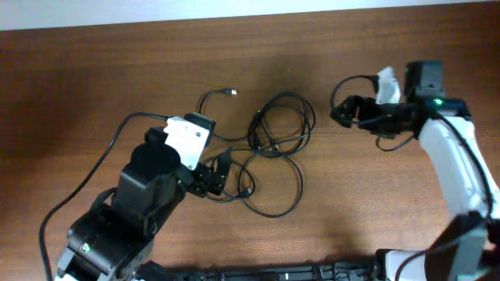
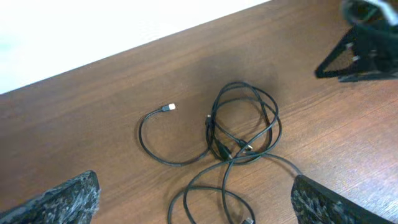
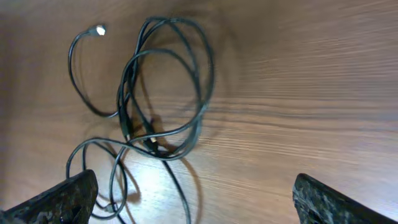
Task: Untangle cables
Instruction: 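Lower the cables and open both grippers, releasing them on the table, then grasp one black cable from the pile with the right gripper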
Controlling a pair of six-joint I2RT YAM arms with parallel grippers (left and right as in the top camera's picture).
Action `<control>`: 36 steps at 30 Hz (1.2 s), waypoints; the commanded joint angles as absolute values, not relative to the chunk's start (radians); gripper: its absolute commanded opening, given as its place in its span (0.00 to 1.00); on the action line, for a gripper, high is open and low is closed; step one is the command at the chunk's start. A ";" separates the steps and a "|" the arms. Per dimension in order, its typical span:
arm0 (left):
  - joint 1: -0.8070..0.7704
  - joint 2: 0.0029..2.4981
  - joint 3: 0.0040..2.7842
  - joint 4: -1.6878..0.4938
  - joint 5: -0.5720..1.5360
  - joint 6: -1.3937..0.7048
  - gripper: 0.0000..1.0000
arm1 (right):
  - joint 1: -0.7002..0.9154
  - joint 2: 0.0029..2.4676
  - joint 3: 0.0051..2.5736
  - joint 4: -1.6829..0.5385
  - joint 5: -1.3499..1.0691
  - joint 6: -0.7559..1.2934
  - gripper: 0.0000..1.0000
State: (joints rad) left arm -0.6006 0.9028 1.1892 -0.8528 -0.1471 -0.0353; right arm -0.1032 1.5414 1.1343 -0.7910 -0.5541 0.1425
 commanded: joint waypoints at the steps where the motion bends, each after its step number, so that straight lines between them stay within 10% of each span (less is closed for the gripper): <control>1: -0.595 0.904 1.194 -0.863 -0.158 -0.003 0.99 | -0.004 1.626 1.148 -0.761 -0.584 0.167 0.98; 10: -0.595 0.904 1.194 -0.878 -0.158 -0.003 0.99 | 0.172 1.819 1.148 -0.553 -0.564 0.422 0.79; 36: -0.595 0.904 1.194 -0.878 -0.158 -0.003 0.99 | 0.237 1.826 1.111 -0.496 -0.411 0.569 0.78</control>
